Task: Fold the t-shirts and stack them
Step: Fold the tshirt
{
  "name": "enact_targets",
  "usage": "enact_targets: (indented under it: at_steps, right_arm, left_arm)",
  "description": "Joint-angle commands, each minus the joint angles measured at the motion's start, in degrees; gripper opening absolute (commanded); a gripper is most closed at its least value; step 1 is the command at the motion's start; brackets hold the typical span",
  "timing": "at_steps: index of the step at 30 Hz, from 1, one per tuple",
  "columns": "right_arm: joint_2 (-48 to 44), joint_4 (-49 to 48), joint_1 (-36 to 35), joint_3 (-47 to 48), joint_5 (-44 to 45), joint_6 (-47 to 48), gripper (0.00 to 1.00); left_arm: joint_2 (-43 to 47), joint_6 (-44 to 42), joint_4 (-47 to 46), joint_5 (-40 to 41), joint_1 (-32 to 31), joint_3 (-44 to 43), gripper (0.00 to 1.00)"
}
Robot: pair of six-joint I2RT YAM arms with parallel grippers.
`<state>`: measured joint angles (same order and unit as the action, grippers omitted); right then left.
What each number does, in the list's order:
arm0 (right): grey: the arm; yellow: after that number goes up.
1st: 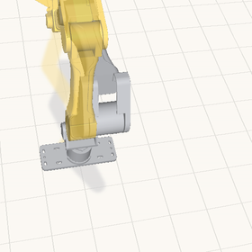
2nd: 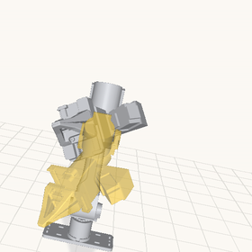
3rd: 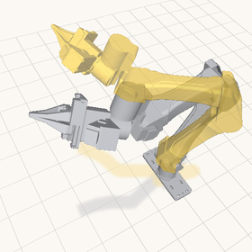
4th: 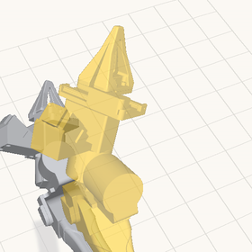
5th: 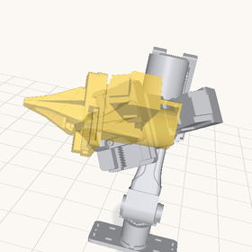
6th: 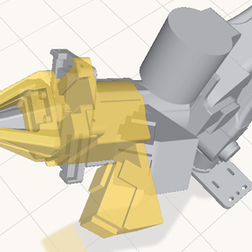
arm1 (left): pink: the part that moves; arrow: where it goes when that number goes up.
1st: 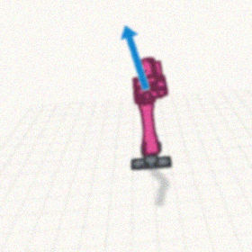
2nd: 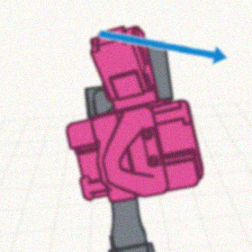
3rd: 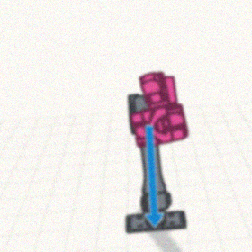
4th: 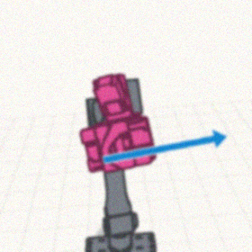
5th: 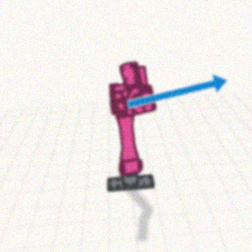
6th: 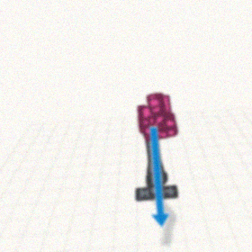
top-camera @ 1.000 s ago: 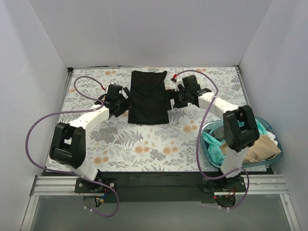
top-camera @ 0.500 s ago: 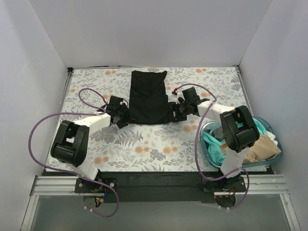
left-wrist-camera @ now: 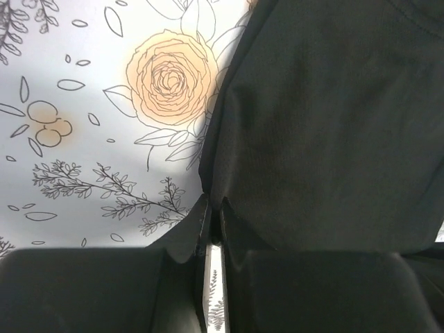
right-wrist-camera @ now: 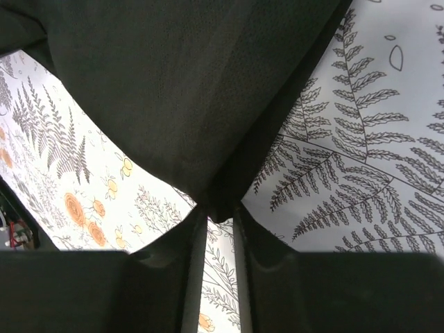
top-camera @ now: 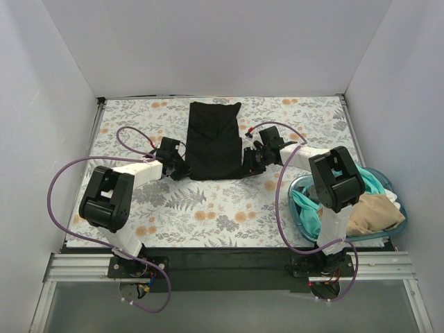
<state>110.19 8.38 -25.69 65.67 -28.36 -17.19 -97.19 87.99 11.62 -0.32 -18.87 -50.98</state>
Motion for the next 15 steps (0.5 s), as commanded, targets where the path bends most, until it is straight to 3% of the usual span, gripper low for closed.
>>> enact_targets:
  at_steps: [1, 7, 15]
  right_arm:
    - [-1.12, -1.52, -0.41, -2.29, -0.73, 0.14, 0.22]
    - [-4.10, -4.16, -0.76, -6.25, -1.17, -0.21, 0.11]
    - [-16.30, -5.39, -3.92, -21.78, 2.34, -1.61, 0.08]
  left_arm:
    - [1.03, -1.23, 1.92, 0.41, -0.02, 1.32, 0.00]
    - [5.25, -0.89, 1.92, -1.96, -0.28, 5.96, 0.00]
    - [17.88, 3.77, 3.05, -3.72, -4.41, 17.13, 0.00]
